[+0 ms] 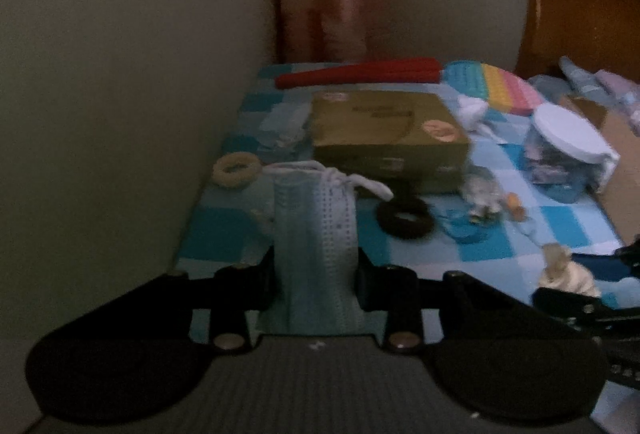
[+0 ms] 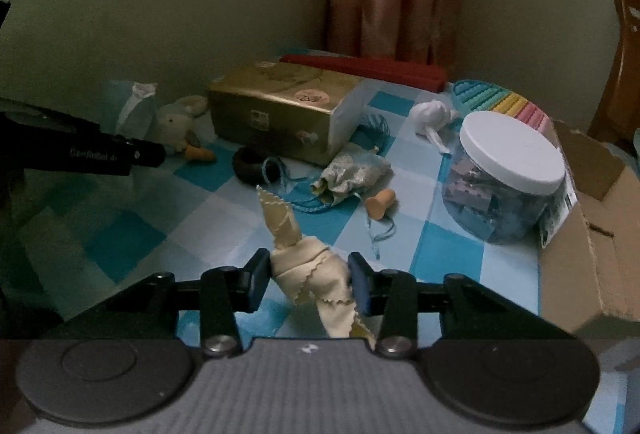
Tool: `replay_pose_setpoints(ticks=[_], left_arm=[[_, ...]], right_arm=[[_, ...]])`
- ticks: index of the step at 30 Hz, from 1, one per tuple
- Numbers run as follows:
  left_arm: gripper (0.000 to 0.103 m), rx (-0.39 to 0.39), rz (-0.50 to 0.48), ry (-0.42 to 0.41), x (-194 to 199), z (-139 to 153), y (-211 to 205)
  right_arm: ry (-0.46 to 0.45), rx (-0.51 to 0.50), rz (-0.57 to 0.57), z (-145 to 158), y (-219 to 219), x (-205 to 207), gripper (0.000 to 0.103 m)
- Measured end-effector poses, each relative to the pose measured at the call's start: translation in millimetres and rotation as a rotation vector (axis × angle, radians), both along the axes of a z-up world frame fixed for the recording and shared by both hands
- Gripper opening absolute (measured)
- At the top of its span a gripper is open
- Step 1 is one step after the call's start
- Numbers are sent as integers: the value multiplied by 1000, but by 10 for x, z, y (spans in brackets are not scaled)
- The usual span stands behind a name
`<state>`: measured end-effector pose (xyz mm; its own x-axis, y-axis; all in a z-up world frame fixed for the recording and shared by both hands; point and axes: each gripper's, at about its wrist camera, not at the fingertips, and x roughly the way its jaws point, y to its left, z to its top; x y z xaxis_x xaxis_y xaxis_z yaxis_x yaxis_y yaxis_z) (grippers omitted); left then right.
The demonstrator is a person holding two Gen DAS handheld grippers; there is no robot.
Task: Organize soft objects
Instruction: 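Carry the cloth and mask to the cardboard box with both grippers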
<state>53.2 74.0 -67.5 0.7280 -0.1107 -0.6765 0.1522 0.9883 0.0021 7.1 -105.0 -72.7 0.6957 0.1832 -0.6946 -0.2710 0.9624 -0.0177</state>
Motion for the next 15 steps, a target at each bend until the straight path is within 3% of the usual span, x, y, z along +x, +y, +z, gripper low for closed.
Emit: replay_pose_setpoints(ticks=[10, 15], left_arm=[[35, -29, -118, 7, -364, 214, -200], [35, -50, -222, 19, -513, 315, -412]], right_arm=[[4, 20, -77, 153, -222, -354, 47], [-12, 17, -139, 254, -431, -514, 47]])
